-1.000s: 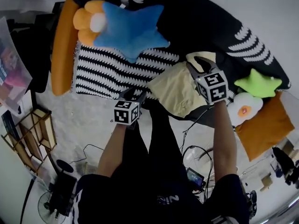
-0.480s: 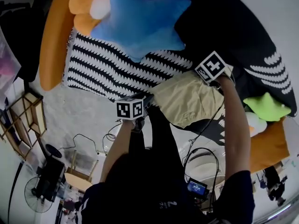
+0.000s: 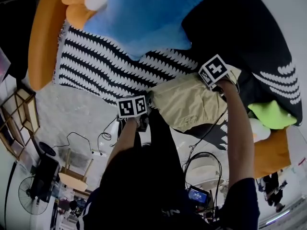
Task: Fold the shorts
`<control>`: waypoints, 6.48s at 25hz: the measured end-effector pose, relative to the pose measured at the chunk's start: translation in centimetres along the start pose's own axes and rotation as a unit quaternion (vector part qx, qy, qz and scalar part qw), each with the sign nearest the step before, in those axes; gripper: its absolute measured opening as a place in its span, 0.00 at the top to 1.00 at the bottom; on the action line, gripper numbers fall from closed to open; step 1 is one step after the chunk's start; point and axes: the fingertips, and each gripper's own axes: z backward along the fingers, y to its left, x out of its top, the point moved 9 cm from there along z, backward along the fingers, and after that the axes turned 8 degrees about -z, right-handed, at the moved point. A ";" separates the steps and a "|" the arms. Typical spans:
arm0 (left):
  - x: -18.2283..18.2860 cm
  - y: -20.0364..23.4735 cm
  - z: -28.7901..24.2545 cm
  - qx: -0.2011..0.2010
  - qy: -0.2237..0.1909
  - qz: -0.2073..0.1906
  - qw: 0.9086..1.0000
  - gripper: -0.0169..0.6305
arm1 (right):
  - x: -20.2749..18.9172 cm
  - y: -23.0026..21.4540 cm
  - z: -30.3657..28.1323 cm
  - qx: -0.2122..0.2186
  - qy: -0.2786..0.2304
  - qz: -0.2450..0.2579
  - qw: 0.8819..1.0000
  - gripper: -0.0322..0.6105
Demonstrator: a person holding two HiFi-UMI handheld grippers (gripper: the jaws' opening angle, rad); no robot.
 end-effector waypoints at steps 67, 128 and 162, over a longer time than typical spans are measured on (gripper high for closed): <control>6.6 -42.4 -18.2 -0.012 0.129 -0.956 0.262 0.68 | -39.1 -0.8 -9.0 -0.035 -0.440 -0.414 0.796 0.68; 8.0 -48.1 -13.9 0.060 -0.151 -0.961 0.223 0.94 | -41.9 -0.9 -8.2 -0.036 -0.445 -0.437 0.781 0.87; 2.0 -14.6 3.9 0.012 0.163 -0.965 0.205 0.94 | -32.6 19.2 -15.5 -0.231 -0.327 -0.103 0.911 0.87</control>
